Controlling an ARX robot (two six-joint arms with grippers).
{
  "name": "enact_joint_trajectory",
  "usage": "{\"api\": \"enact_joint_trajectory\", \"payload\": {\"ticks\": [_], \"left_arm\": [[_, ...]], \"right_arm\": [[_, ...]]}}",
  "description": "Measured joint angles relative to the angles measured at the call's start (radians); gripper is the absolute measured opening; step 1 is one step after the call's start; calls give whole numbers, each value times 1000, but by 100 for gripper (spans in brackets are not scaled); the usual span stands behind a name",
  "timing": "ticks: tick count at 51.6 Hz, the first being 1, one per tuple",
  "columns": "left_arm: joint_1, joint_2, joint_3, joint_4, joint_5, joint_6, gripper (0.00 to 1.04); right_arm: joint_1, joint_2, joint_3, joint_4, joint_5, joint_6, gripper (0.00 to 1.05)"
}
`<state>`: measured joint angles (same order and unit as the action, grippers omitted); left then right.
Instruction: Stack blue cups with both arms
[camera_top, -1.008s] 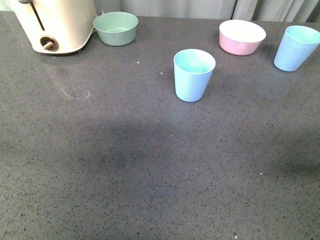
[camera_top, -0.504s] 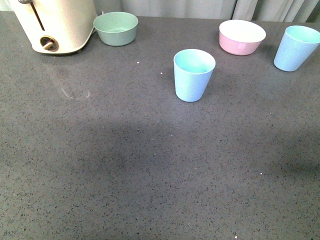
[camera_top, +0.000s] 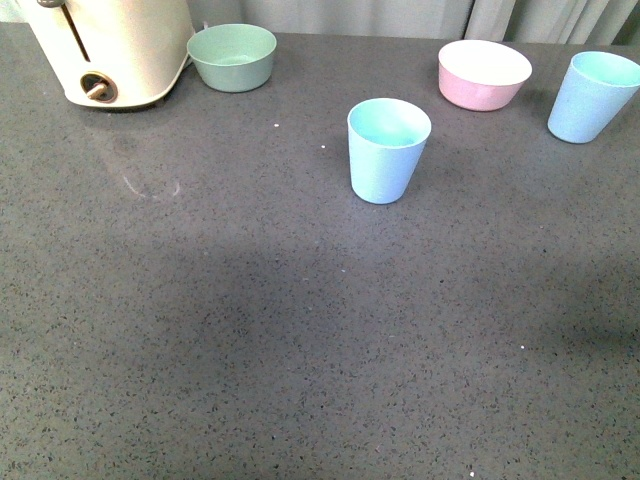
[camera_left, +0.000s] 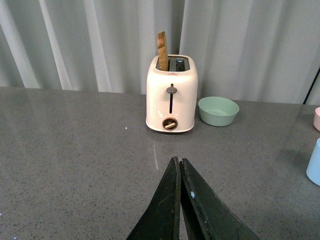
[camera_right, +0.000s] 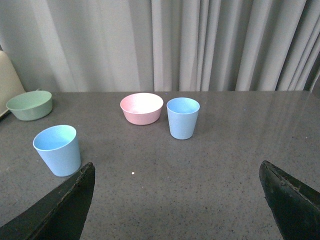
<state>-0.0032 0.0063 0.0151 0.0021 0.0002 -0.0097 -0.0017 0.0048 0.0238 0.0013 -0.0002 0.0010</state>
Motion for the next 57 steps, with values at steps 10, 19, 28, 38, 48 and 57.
{"api": "enact_joint_trajectory", "payload": {"ticks": [10, 19, 28, 38, 48, 57], "left_arm": [[0, -1, 0, 0, 0, 0, 23], [0, -1, 0, -1, 0, 0, 58], [0, -1, 0, -1, 0, 0, 88], [0, -1, 0, -1, 0, 2, 96], [0, -1, 0, -1, 0, 2, 96], [0, -1, 0, -1, 0, 2, 96]], "right_arm": [[-2, 184, 82, -210, 122, 62, 96], [-220, 662, 225, 78, -110, -117, 96], [-248, 1136, 468, 221, -188, -363, 96], [-220, 1569, 781, 160, -209, -538, 96], [-140, 1889, 1124, 25, -207, -621, 96], [-77, 2041, 1334, -60, -206, -633, 96]]}}
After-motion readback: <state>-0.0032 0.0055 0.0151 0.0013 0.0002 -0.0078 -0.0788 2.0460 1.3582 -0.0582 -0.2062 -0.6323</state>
